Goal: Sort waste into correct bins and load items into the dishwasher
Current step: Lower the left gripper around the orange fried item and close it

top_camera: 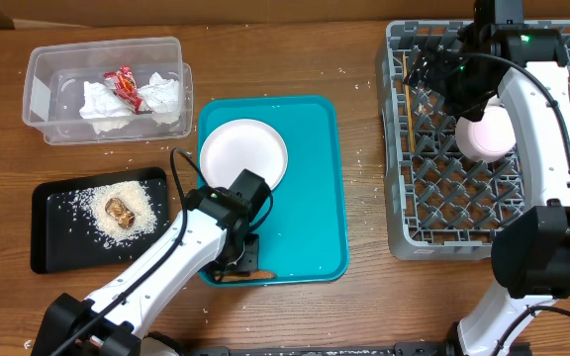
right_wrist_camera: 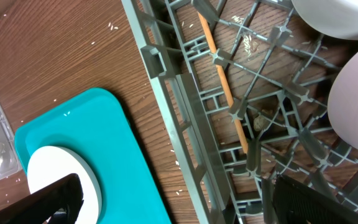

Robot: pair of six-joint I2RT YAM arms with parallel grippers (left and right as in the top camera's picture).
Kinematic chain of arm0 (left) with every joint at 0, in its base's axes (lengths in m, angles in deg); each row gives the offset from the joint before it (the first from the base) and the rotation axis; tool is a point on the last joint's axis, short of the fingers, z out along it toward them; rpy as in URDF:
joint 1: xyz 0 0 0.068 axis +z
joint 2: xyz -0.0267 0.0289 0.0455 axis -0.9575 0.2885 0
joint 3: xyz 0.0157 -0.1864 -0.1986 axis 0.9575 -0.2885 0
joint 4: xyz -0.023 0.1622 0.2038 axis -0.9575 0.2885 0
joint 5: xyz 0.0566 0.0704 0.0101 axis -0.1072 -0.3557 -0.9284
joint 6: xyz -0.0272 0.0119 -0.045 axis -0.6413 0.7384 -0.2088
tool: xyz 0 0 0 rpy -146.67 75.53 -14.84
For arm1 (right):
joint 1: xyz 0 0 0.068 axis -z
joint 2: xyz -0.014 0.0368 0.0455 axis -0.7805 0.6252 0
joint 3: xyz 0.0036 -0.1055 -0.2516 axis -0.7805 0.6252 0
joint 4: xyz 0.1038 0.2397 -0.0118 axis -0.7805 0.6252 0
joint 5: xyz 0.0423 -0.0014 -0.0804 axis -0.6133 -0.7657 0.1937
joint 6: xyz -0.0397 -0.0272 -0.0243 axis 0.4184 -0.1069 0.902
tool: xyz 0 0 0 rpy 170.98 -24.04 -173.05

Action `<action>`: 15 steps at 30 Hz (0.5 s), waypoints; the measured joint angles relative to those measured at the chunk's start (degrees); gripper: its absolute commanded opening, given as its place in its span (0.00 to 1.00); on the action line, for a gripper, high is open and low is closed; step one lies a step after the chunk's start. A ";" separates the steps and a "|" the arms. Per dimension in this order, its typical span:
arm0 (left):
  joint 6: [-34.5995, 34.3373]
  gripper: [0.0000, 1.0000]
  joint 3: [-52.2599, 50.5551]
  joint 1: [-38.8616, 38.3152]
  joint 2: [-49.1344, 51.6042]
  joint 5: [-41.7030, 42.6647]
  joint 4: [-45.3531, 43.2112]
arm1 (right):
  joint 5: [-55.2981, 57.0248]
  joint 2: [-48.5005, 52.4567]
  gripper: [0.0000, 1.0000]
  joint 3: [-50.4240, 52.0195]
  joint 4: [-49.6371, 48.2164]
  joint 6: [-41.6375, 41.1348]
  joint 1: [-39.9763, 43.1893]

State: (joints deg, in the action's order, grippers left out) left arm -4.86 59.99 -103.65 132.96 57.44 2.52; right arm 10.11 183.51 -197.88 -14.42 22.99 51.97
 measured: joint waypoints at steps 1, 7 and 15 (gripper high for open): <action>-1.01 0.04 -0.11 0.00 0.00 -0.09 0.87 | 0.00 0.00 1.00 0.00 0.00 0.00 0.00; -2.80 0.04 -0.59 0.00 0.00 -0.11 1.16 | 0.00 0.00 1.00 0.00 -0.04 0.00 0.00; -3.63 0.04 -4.35 0.00 0.00 -0.11 -1.44 | -0.02 0.00 1.00 0.00 0.00 0.02 0.00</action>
State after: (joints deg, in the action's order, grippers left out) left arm -8.49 55.64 -103.65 132.96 57.33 1.07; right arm 10.08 183.51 -197.88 -14.42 23.01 51.97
